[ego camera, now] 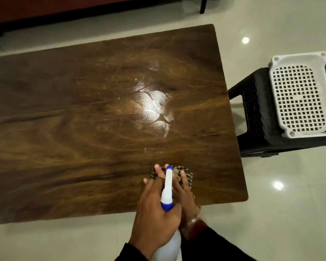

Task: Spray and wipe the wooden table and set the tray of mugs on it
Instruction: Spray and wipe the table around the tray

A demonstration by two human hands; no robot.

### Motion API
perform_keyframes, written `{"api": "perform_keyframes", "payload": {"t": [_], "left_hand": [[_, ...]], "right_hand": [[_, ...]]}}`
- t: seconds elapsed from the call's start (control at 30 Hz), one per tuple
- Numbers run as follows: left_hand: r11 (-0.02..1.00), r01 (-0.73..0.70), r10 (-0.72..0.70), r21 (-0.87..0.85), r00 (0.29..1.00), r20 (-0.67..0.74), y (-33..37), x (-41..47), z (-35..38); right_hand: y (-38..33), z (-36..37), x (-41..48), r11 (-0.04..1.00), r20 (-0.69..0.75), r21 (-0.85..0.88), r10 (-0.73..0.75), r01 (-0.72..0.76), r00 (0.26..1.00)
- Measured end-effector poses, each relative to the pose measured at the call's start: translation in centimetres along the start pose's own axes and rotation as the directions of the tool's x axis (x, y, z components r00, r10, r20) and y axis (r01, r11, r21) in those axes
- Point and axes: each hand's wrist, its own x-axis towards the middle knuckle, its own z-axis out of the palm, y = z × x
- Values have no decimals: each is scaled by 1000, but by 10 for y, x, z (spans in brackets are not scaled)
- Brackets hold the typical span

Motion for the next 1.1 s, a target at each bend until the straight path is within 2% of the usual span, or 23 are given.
{"api": "perform_keyframes", "payload": {"t": [0.07, 0.13, 0.27, 0.33, 0.4, 0.47, 0.57, 0.63, 0.67, 0.73, 0.83, 0.9, 0.93, 0.97, 1.03, 1.1], "left_hand": [[1000, 16, -16, 18, 1000, 4, -10, 0, -7], [999, 23, -23, 33, 1000, 3, -22, 0, -15], [996, 77, -78, 35, 996, 30, -37, 0, -30], [994, 106, -106, 13, 994, 29, -39, 3, -38], [997, 64, -64, 37, 998, 0, -43, 9, -49], [1000, 7, -6, 14, 1000, -30, -42, 19, -62], [999, -38, 38, -22, 999, -29, -38, 33, -81], [998, -57, 57, -4, 998, -37, -38, 44, -92], [998, -64, 65, 18, 997, -41, -38, 49, -97], [996, -69, 70, 53, 997, -18, -38, 60, -106], [994, -100, 99, 43, 995, 17, -30, 74, -120], [986, -149, 149, 69, 989, 14, -21, 82, -126], [984, -163, 163, 78, 987, 10, -18, 86, -129], [983, -165, 165, 77, 986, 6, -14, 90, -132], [985, -160, 161, 63, 987, -12, -10, 98, -136], [985, -157, 158, 66, 987, -11, -7, 111, -138]], "right_hand": [[10, -3, -21, 998, -21, 50, 46, -44, 999], [35, -14, -22, 983, 2, 41, 179, -179, 984], [72, -37, 42, 867, 3, 27, 497, -497, 868], [59, -40, 84, 835, -49, 38, 551, -550, 833], [28, -34, 115, 872, -69, 39, 490, -488, 869], [-16, -16, 123, 938, -98, -4, 345, -347, 934], [-74, 6, 88, 991, -26, -78, 110, -112, 994], [-67, 4, 64, 997, -23, -50, 58, -59, 998], [-52, -3, 57, 994, -17, 11, 108, -108, 994], [-6, -21, 58, 952, 25, 44, 301, -302, 953], [56, -49, 109, 793, 18, 74, 605, -605, 796], [62, -57, 163, 720, -38, 117, 691, -684, 722], [53, -58, 188, 721, -55, 117, 691, -682, 721], [41, -55, 209, 752, -57, 106, 657, -650, 751], [5, -41, 227, 865, -75, 31, 502, -501, 862], [-31, -22, 208, 948, -82, -40, 310, -314, 947]]}}
